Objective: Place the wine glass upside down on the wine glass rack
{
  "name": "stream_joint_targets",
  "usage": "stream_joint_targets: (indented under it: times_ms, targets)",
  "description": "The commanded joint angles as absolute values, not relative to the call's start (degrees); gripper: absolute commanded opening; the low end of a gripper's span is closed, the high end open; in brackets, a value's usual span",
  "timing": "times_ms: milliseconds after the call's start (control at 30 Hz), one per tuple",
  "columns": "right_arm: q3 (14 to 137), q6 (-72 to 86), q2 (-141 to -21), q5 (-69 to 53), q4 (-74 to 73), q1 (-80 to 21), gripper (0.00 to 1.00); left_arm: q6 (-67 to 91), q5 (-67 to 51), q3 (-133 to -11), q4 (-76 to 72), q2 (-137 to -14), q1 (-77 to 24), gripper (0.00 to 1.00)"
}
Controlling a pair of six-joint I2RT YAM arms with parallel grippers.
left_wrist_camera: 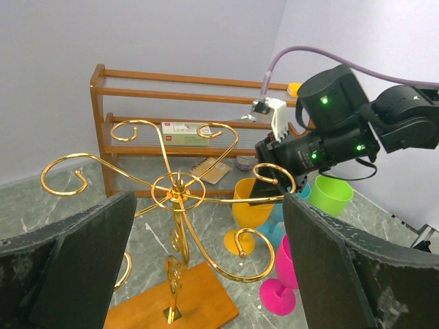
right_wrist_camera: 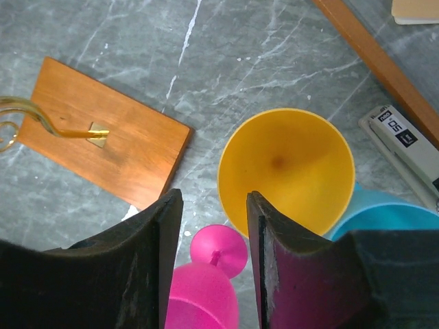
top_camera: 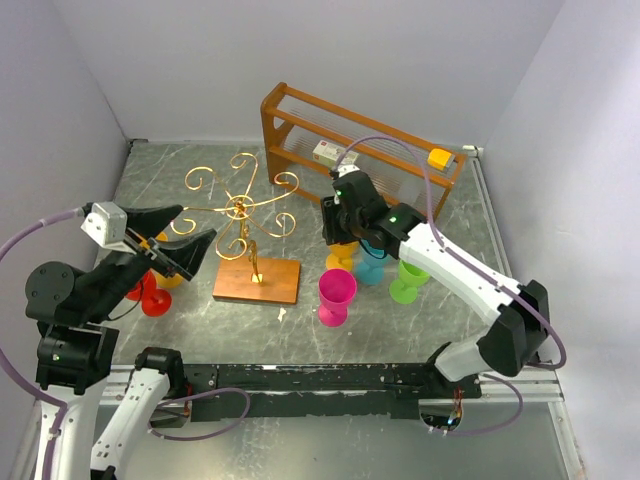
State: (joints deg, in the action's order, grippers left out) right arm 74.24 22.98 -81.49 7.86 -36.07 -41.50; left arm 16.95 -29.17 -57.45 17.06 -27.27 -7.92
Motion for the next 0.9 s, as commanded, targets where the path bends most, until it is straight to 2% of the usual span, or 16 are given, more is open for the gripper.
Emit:
stream_joint_targets:
  times_ms: [0, 100, 267, 633, 733, 867]
  targets:
    - [74.64, 22.50, -83.95, 10.63, -33.83, -42.85, 0.42, 18.07, -29.09, -57.49, 17.10, -26.21, -7.19, 0.99]
    - [74.66, 22.55, -85.99, 11.65, -34.11, -43.36, 0.40, 18.09, -28.66, -58.66, 18.17, -26.77, -7.21, 0.99]
    - [74.17, 22.65, -87.51, 15.38, -34.46, -44.39, 0.24, 18.44, -28.73, -59.66, 19.04, -27.87, -7.21, 0.99]
    - [73.48, 21.43, -88.35, 18.16, -33.35, -45.70, 0.10, 18.81, -28.67, -61.30, 19.04, -28.90, -7.21, 0.99]
    - [73.31, 21.60, -88.35, 18.56, -33.21, -45.93, 0.00, 18.57, -28.88, -61.97, 19.85, -29.19, -7.21, 0.99]
    - [73.15, 21.79, -86.29, 19.51, -32.25, -46.70, 0.00, 18.45, -29.14, -63.28, 20.80, -29.59, -7.21, 0.99]
